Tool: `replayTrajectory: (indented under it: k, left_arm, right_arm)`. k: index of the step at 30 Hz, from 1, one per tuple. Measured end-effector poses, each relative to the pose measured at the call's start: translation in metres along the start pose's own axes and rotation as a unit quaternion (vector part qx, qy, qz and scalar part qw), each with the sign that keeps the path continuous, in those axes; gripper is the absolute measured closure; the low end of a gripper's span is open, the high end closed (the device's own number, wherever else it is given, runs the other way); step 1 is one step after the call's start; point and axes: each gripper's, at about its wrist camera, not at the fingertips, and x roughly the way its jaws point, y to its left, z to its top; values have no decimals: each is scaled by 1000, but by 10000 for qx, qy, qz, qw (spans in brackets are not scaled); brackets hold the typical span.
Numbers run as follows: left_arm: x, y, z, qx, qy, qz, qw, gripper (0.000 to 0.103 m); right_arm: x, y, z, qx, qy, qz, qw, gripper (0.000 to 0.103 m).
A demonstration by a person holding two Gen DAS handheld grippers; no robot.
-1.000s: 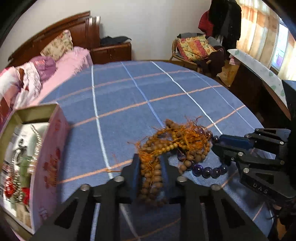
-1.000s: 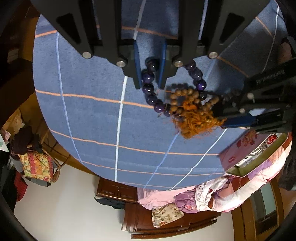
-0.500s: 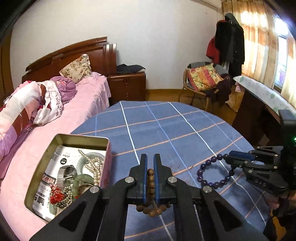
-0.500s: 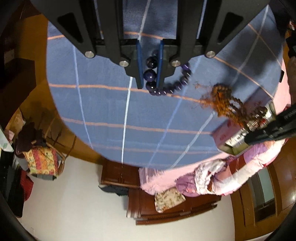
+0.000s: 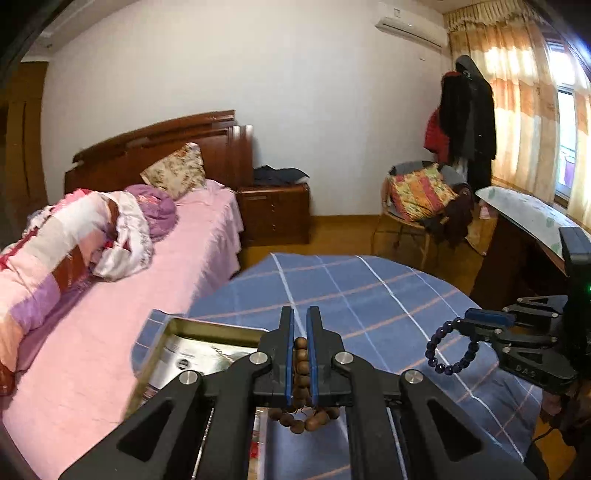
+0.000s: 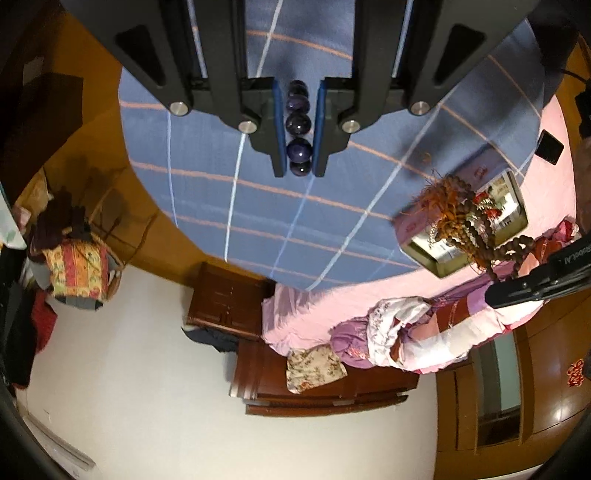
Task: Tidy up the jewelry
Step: 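Carry the wooden beads and purple bracelet over the pink tin with both grippers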
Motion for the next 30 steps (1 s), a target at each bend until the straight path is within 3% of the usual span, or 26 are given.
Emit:
replayTrajectory:
  k: [12, 19, 30]
  left_arm:
    - [-2, 70, 0, -298, 63, 703, 9971, 97]
    - [8, 96, -16, -569, 273, 751, 9952, 97]
    - [23, 111, -33, -742, 482, 670, 9938, 97]
  right_arm:
    - [9, 58, 64, -484, -419, 495, 9967, 87]
    - [29, 106, 93, -712, -522, 902, 9920, 87]
    - [76, 144, 98, -788, -290, 1259, 9885, 87]
